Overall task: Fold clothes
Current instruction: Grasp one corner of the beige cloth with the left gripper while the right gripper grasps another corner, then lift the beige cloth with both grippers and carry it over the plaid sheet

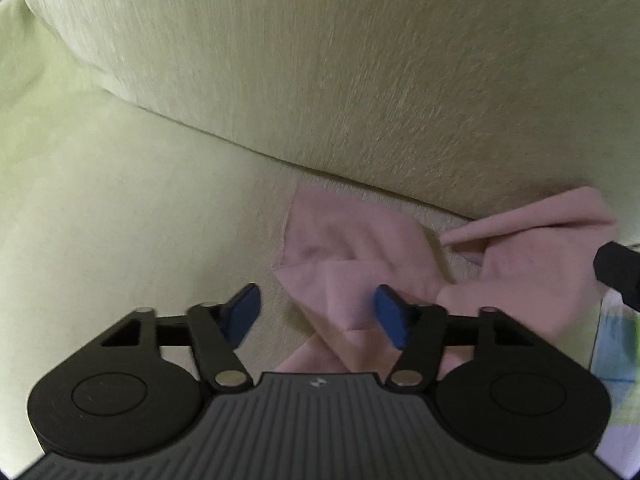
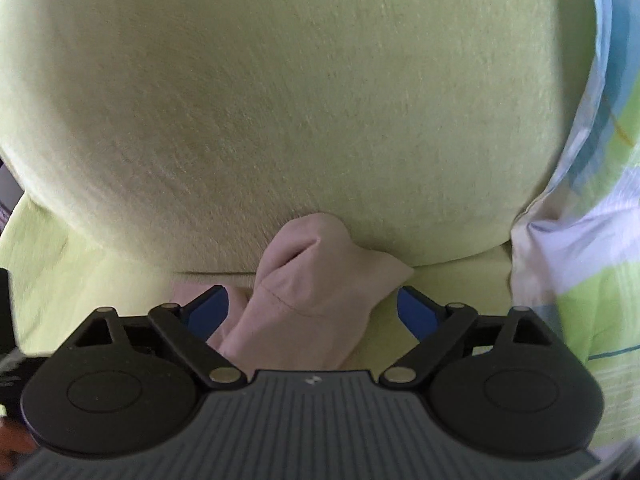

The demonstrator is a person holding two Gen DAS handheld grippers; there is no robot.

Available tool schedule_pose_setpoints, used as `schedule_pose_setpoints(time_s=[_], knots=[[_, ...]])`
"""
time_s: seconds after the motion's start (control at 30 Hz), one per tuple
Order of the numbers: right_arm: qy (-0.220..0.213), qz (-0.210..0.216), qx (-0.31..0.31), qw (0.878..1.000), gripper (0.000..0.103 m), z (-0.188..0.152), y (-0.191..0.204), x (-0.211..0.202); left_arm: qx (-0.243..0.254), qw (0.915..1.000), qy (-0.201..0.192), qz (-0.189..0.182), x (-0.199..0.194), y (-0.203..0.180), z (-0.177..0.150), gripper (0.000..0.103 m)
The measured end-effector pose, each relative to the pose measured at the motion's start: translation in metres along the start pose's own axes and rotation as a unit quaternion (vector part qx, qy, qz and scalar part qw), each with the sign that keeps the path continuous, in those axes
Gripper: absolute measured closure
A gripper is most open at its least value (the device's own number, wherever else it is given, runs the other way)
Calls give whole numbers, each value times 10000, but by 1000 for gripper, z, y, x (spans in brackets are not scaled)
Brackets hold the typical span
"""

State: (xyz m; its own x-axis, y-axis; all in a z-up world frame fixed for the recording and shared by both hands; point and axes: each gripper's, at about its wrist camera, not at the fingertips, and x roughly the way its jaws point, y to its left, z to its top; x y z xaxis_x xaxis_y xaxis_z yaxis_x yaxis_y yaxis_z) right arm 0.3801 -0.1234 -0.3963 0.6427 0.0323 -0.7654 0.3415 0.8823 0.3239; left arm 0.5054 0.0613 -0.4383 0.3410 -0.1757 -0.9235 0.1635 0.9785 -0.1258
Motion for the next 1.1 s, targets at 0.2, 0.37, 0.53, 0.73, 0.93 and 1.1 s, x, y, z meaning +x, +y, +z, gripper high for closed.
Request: schedule_pose_setpoints(time_s=[0.2, 0.37, 0.53, 0.73, 0.93, 1.1], knots=[[269, -86, 233, 9993, 57, -4, 2, 35, -127, 9997, -116, -190, 11, -9, -3, 82], [565, 44, 411, 9975, 95, -24, -12, 46, -67, 9992, -138, -370, -1, -17, -24, 95], [255, 16, 640, 9976, 96, -40, -38, 6, -59, 9973, -195, -705, -47, -28, -53, 96], [49, -58, 1291, 9916, 96, -74, -97, -94, 266, 9929, -405, -1084, -132, -77, -103, 96], [-193, -223, 1420, 9894, 96, -94, -165, -200, 921, 9847, -324, -1443, -199, -179, -166, 96], [-528, -605, 1582, 9841, 96, -114, -261, -320, 1316, 9676, -84, -2152, -245, -325, -243, 94]])
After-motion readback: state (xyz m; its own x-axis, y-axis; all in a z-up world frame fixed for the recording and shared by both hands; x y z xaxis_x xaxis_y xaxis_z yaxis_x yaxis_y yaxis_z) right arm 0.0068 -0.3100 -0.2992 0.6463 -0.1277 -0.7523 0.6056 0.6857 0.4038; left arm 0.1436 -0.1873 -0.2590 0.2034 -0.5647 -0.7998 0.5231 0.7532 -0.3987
